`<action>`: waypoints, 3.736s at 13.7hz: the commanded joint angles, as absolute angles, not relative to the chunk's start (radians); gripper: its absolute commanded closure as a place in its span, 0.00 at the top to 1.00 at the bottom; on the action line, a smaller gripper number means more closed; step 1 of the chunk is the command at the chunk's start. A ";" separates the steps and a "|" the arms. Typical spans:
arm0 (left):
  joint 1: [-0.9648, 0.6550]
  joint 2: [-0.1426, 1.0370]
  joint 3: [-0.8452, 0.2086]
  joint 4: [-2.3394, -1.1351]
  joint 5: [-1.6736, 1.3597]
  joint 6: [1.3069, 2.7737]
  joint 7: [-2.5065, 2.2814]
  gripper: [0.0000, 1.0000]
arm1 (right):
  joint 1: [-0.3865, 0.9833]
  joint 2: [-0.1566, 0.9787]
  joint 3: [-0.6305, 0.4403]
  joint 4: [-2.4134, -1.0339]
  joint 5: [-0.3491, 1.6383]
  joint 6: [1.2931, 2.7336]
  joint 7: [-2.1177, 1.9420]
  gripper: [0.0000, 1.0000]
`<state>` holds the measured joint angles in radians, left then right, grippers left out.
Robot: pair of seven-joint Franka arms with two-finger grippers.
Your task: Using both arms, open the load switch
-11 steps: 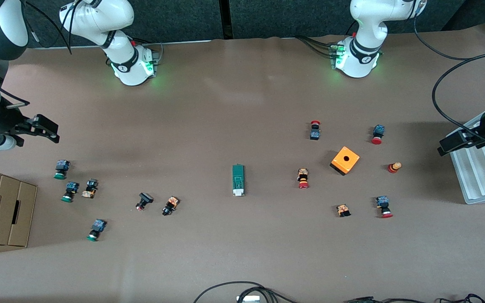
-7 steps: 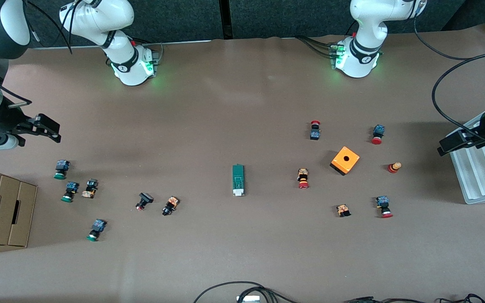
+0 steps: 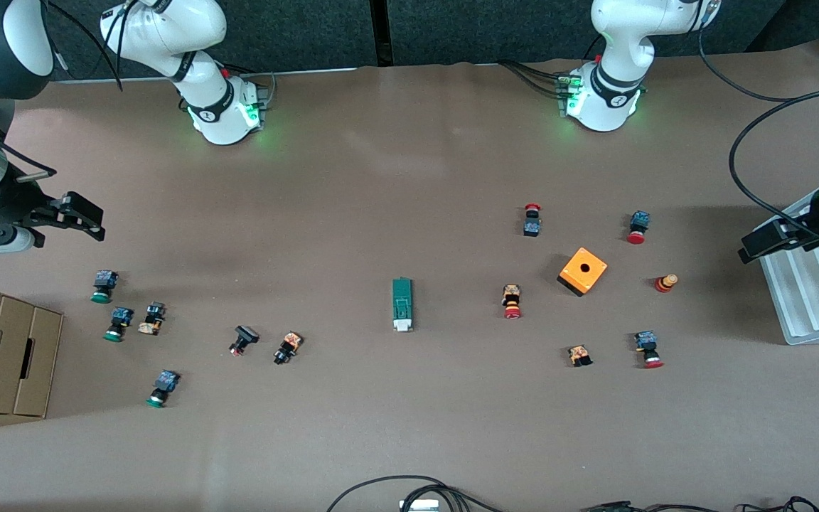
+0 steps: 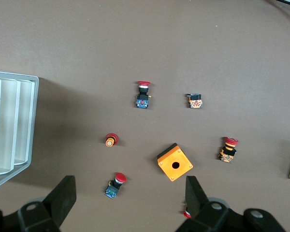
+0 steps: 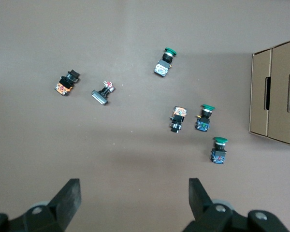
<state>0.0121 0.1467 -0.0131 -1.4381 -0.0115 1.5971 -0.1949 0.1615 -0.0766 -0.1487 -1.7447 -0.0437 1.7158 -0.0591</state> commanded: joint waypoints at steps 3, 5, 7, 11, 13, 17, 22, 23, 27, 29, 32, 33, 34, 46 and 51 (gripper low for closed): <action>0.017 0.135 -0.021 -1.440 0.017 1.597 -0.187 1.00 | 0.167 -0.077 -0.156 -1.730 -0.037 1.703 -0.067 0.99; -0.003 0.133 -0.023 -1.442 0.047 1.595 -0.193 1.00 | 0.167 -0.077 -0.156 -1.730 -0.035 1.701 -0.066 0.99; -0.003 0.133 -0.023 -1.442 0.046 1.594 -0.195 1.00 | 0.167 -0.074 -0.156 -1.729 -0.035 1.703 -0.066 0.99; -0.046 0.155 -0.029 -1.439 0.060 1.595 -0.193 1.00 | 0.167 -0.069 -0.156 -1.730 -0.035 1.703 -0.066 0.99; -0.115 0.152 -0.029 -1.439 0.119 1.595 -0.193 1.00 | 0.167 -0.069 -0.156 -1.730 -0.037 1.701 -0.061 0.99; -0.212 0.164 -0.029 -1.440 0.144 1.597 -0.190 1.00 | 0.167 -0.066 -0.156 -1.730 -0.035 1.689 -0.063 0.99; -0.262 0.259 -0.029 -1.450 0.158 1.589 -0.189 1.00 | 0.164 -0.048 -0.158 -1.729 -0.035 1.695 -0.054 0.99; -0.273 0.261 -0.029 -1.447 0.161 1.595 -0.189 1.00 | 0.164 -0.045 -0.158 -1.726 -0.023 1.700 -0.054 0.99; -0.323 0.270 -0.032 -1.442 0.158 1.601 -0.184 1.00 | 0.161 0.027 -0.161 -1.631 0.049 1.690 -0.054 0.99; -0.377 0.270 -0.032 -1.437 0.163 1.606 -0.183 1.00 | 0.161 0.043 -0.160 -1.617 0.060 1.690 -0.045 0.99; -0.432 0.273 -0.032 -1.437 0.161 1.698 -0.193 1.00 | 0.163 0.072 -0.160 -1.608 0.095 1.697 0.004 0.99; -0.457 0.276 -0.035 -1.440 0.163 1.730 -0.201 1.00 | 0.164 0.084 -0.160 -1.594 0.101 1.697 0.017 0.99; -0.477 0.287 -0.035 -1.439 0.161 1.756 -0.218 1.00 | 0.164 0.095 -0.160 -1.592 0.110 1.700 0.029 0.99; -0.707 0.402 -0.034 -1.604 0.317 2.385 -0.869 1.00 | 0.169 0.155 -0.134 -1.549 0.182 1.712 0.173 0.99; -0.771 0.465 -0.035 -1.660 0.706 2.447 -1.268 1.00 | 0.169 0.193 -0.078 -1.537 0.206 1.768 0.329 0.99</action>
